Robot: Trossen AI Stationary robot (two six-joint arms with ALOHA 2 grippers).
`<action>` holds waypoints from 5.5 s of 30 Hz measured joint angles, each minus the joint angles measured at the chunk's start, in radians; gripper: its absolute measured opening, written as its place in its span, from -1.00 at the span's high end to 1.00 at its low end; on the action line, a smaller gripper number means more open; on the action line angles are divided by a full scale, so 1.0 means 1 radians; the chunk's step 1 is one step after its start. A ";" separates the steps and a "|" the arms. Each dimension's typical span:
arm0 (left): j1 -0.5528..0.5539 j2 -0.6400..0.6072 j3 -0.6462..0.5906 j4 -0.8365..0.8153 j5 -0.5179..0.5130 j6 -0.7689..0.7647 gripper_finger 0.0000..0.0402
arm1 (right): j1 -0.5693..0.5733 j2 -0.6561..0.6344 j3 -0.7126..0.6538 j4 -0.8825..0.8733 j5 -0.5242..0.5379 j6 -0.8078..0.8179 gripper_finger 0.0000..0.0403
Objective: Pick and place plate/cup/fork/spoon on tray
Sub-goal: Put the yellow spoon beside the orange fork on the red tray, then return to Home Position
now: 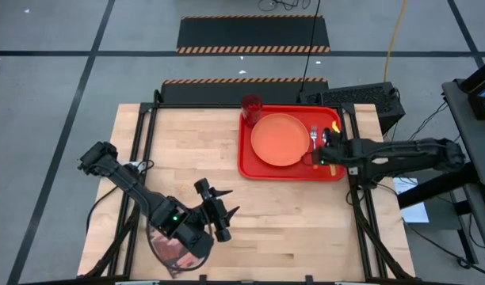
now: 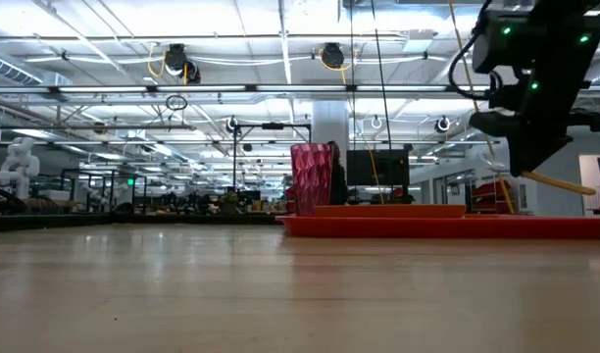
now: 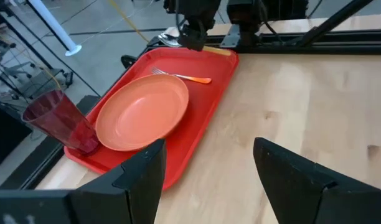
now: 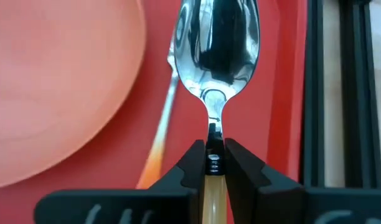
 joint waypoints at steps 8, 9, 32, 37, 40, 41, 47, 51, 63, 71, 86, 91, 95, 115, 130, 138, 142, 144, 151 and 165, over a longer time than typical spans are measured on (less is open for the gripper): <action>0.038 0.000 0.000 -0.003 0.025 0.006 -0.21 | -0.232 0.005 -0.046 0.198 -0.090 -0.242 0.85; 0.040 0.000 0.000 -0.003 0.025 0.008 -0.21 | -0.258 0.005 -0.058 0.225 -0.102 -0.265 0.85; 0.040 0.000 0.000 -0.007 0.051 0.006 -0.21 | -0.571 0.091 -0.174 0.470 -0.265 -0.510 0.85; 0.040 0.000 0.000 -0.006 0.051 0.003 -0.21 | -0.588 0.133 -0.174 0.504 -0.281 -0.520 0.85; 0.040 0.000 0.000 -0.007 0.051 0.004 -0.21 | -0.594 0.148 -0.174 0.516 -0.280 -0.523 0.85; 0.040 0.000 0.000 -0.007 0.051 0.004 -0.21 | -0.598 0.152 -0.174 0.517 -0.280 -0.523 0.85; 0.040 0.000 0.000 -0.007 0.051 0.004 -0.21 | -0.620 0.173 -0.174 0.516 -0.274 -0.523 0.80; 0.040 0.000 0.000 -0.006 0.052 0.004 -0.21 | -0.620 0.169 -0.174 0.523 -0.241 -0.523 0.70; 0.040 0.000 0.000 -0.006 0.054 0.004 -0.21 | -0.586 0.070 -0.174 0.534 -0.364 -0.554 0.38; 0.040 0.000 0.000 -0.006 0.054 0.055 -0.21 | -0.336 -0.098 -0.174 0.620 -0.434 -0.499 0.36; 0.074 0.000 -0.083 0.027 -0.022 0.006 -0.21 | 0.201 -0.157 -0.174 1.276 -0.358 -0.956 0.35; 0.128 0.000 -0.097 0.025 -0.001 0.031 -0.21 | 0.316 -0.167 -0.174 1.279 -0.405 -1.151 0.35; 0.161 0.000 -0.098 0.024 0.007 0.077 -0.21 | 0.359 -0.186 -0.174 1.242 -0.466 -1.192 0.35; 0.325 -0.023 -0.111 -0.076 0.072 0.153 -0.21 | 0.360 -0.345 -0.409 1.352 -0.592 -1.273 0.94; 0.425 -0.191 -0.524 0.263 0.219 0.241 -0.21 | 0.360 -0.452 -0.598 1.521 -0.595 -1.184 1.00; 0.414 -0.383 -0.747 0.446 0.255 0.248 -0.21 | 0.360 -0.481 -0.600 1.508 -0.596 -1.217 1.00; 0.383 -0.479 -0.834 0.504 0.252 0.243 -0.21 | 0.360 -0.517 -0.601 1.456 -0.599 -1.231 1.00; 0.367 -0.523 -0.887 0.516 0.246 0.236 -0.21 | 0.360 -0.543 -0.601 1.435 -0.599 -1.232 1.00; 0.319 -0.615 -1.017 0.618 0.243 0.224 -0.21 | 0.360 -0.657 -0.602 1.385 -0.593 -1.263 1.00; 0.270 -0.861 -1.399 1.107 0.358 0.374 0.63 | 0.360 -0.712 -0.603 1.269 -0.488 -1.236 1.00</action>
